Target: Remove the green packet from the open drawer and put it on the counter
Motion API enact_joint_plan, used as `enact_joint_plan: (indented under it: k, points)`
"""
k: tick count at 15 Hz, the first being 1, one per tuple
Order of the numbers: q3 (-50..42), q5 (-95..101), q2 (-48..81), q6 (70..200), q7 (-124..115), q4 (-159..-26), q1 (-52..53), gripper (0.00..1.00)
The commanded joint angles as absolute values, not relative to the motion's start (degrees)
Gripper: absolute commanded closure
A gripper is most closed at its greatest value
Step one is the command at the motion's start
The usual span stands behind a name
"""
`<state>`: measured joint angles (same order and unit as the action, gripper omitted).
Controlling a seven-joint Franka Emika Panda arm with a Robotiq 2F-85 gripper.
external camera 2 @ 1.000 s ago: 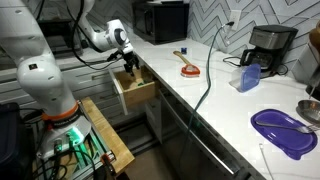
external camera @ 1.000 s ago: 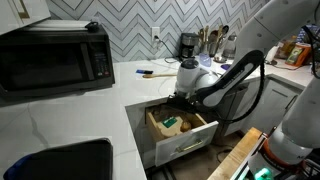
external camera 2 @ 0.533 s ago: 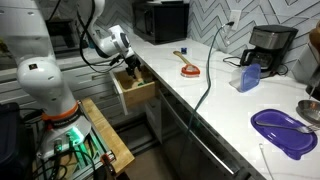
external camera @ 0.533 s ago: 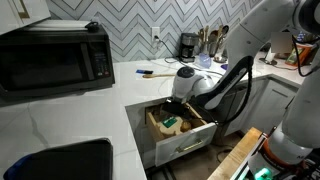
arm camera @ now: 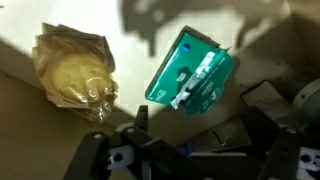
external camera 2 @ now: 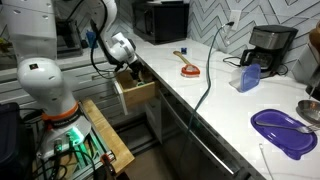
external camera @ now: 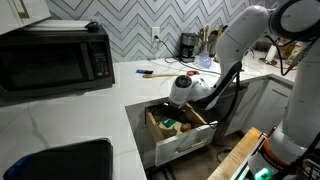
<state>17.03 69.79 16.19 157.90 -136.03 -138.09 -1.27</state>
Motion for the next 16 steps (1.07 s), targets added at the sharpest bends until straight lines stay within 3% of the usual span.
enact_joint_plan:
  k: [1,2,7,9,11,13,16]
  points:
    - [15.47,77.61,20.28,159.41,-143.65,-134.67,0.24,0.26]
    - [15.48,78.83,21.12,159.54,-144.78,-133.95,0.27,0.35]
    - [15.58,84.39,24.42,159.38,-149.95,-131.19,0.27,0.63]
    - [15.65,85.79,25.58,159.35,-151.16,-130.35,0.09,0.63]
    - [15.63,87.25,26.38,159.22,-152.51,-129.68,0.05,0.86]
    - [15.64,88.72,27.09,159.04,-153.63,-129.04,0.03,0.98]
    - [16.03,87.92,27.39,158.96,-152.71,-129.35,-0.31,1.00]
